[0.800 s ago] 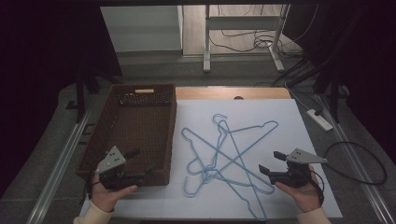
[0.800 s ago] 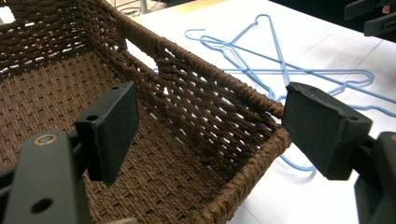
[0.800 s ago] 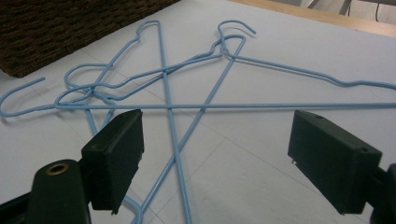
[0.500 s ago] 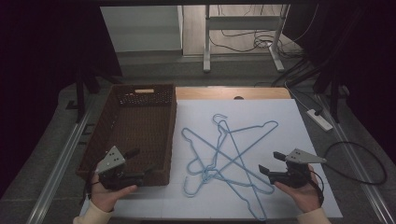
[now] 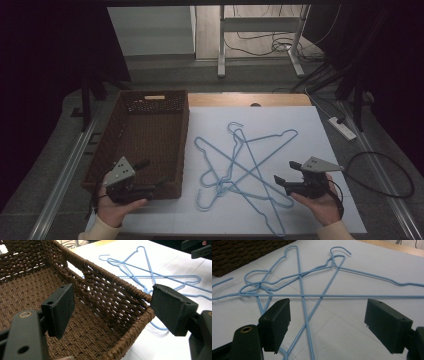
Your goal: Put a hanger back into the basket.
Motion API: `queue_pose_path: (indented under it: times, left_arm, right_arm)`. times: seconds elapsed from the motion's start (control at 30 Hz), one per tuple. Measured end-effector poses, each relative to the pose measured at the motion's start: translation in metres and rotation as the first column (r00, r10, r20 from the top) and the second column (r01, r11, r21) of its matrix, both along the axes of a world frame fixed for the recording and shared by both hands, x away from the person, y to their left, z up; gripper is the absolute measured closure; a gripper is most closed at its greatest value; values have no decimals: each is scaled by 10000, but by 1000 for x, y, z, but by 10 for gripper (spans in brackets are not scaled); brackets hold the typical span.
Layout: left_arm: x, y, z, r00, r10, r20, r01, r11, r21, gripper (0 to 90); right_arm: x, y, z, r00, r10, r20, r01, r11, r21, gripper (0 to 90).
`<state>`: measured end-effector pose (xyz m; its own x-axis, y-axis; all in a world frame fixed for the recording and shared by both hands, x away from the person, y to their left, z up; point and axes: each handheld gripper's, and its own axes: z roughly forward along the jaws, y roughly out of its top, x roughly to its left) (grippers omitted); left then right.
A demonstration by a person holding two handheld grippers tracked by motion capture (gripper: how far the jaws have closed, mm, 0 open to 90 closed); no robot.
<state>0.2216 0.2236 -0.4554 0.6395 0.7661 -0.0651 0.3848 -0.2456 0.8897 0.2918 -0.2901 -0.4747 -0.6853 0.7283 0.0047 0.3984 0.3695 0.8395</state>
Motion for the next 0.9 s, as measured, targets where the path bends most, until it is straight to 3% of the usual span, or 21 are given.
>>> queue_pose_path:
  times: [0.5,0.9]
  left_arm:
    - [4,-2,1,9997,-209,-154,208,9998,-67,204]
    - [4,-3,2,9996,-209,-182,208,9998,-50,207]
  right_arm:
    - [18,21,8,9991,106,-417,-125,9990,-435,234]
    - [63,46,11,9980,184,-608,-237,9958,-883,257]
